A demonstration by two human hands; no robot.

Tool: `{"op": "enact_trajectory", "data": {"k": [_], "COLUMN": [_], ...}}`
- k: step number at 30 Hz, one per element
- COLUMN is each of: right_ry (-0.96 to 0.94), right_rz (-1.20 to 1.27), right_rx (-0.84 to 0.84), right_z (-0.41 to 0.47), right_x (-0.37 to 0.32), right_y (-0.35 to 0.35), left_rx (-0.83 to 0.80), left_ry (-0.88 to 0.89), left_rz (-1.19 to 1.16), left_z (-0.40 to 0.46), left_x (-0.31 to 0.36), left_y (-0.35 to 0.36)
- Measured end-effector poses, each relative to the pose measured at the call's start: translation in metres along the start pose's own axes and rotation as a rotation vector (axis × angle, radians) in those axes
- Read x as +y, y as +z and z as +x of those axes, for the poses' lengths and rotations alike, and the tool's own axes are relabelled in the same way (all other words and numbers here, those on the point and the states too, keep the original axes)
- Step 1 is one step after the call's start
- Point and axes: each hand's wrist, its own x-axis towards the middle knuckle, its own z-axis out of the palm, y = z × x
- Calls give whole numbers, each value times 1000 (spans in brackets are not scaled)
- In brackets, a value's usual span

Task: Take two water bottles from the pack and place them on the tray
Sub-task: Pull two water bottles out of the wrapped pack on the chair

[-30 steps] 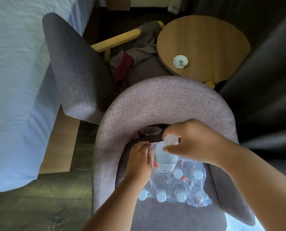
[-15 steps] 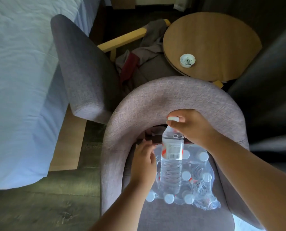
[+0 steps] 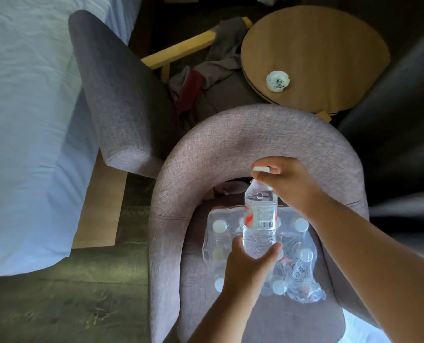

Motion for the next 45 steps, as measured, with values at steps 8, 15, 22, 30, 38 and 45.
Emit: {"op": "enact_trajectory", "data": {"k": [8,15,22,30,38,45], "right_ry": [-230,-238,-164,-389,-306,-408], "right_rz": [-375,-811,-1040,-869,-643,-515], "right_rx": [432,293,60,-54,13,1], "right_z": [-44,-131,-134,-126,-142,-94], "right_x": [14,89,106,93,62,-5], "right_y": [10,25,38,14,-43,-66], "left_rx": [-81,-131,-111,-135,-158,-162], "left_ry": [11,11,23,48,19,22], "left_rz": [-57,-108,-122,-110,-165,-178], "left_z": [12,7,5,5,1,4], "left_x": [-7,-8,-12,-18,-20,-23], "left_y": [-7,-8,-9,-9,-17,-16]}}
